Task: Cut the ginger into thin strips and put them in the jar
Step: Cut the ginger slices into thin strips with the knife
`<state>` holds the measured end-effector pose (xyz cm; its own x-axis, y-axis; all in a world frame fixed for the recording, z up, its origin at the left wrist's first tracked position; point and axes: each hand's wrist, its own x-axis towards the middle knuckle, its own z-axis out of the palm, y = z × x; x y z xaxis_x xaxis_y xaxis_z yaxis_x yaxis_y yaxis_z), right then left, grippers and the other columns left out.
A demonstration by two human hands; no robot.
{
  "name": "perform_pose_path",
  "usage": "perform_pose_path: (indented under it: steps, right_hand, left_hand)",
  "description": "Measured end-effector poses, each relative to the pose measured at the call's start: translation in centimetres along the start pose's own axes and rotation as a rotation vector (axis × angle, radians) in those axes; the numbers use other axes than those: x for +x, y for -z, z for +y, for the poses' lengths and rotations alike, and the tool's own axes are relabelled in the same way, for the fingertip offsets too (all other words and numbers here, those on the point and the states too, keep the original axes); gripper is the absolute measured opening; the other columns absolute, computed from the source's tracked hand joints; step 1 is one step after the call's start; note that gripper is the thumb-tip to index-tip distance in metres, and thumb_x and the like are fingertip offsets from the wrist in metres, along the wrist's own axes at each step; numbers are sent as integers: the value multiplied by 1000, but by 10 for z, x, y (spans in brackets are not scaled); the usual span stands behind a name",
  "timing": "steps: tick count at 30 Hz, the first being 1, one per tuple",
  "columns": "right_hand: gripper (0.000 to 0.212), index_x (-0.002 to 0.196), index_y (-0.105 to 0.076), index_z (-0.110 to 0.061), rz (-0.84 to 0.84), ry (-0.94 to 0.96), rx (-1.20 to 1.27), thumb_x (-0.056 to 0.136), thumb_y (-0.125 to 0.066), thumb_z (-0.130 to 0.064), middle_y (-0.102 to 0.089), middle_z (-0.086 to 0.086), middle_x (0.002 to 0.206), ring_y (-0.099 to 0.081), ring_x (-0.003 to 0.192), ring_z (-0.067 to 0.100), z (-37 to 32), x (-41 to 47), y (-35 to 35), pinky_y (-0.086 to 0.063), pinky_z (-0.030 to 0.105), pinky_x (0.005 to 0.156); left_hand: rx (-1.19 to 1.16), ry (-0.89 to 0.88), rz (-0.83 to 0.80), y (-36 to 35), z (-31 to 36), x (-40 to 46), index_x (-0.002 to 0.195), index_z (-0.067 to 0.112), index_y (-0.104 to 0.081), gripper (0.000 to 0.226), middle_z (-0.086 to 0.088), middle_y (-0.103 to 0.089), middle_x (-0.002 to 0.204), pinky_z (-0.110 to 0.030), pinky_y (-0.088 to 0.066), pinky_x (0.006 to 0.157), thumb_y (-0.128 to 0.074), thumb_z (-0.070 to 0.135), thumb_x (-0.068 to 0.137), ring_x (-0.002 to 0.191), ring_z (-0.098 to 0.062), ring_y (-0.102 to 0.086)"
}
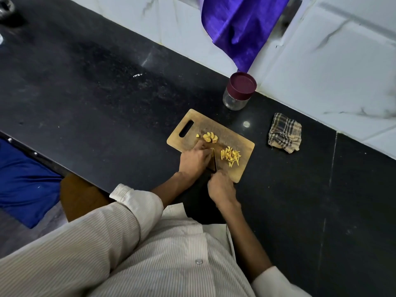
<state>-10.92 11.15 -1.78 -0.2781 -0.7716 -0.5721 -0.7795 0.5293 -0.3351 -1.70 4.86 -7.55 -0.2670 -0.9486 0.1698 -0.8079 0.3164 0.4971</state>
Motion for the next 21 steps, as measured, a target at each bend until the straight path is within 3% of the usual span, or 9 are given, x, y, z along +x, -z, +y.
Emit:
perform_pose_path:
  steps: [6, 11, 16, 21]
  right_hand:
    - [33, 124, -51, -1, 66, 21, 17, 107, -36, -25, -63, 19, 121, -61, 112, 35, 10, -4, -9, -43, 36, 78]
    - [32, 122, -53, 0, 116, -4, 71, 105, -39, -23, -62, 19, 120, -61, 110, 37, 3, 4, -10, -49, 42, 86]
    - [31, 118, -53, -1, 154, 5, 143, 106, -40, -25, -64, 19, 113, -63, 104, 37, 5, 0, -14, -48, 39, 78]
    - [31, 109, -55, -7, 146, -7, 189, 105, -38, -33, -62, 11, 98, -66, 88, 33, 11, 4, -8, -58, 51, 76]
  left_hand:
    - [-5, 15, -20, 2, 0, 2, 95, 16, -73, 21, -2, -57, 117, -33, -51, 55, -56, 28, 94, 78, -22, -64]
    - [2, 1, -13, -1, -2, 0, 92, 15, -74, 21, -3, -58, 115, -32, -49, 51, -57, 27, 93, 74, -23, -64]
    - [3, 33, -17, -1, -1, 1, 94, 16, -73, 23, -1, -57, 117, -38, -54, 56, -55, 29, 94, 77, -23, -64]
    - [5, 24, -16, -2, -2, 1, 93, 17, -73, 22, -1, -55, 117, -35, -52, 55, -55, 31, 95, 78, -21, -63]
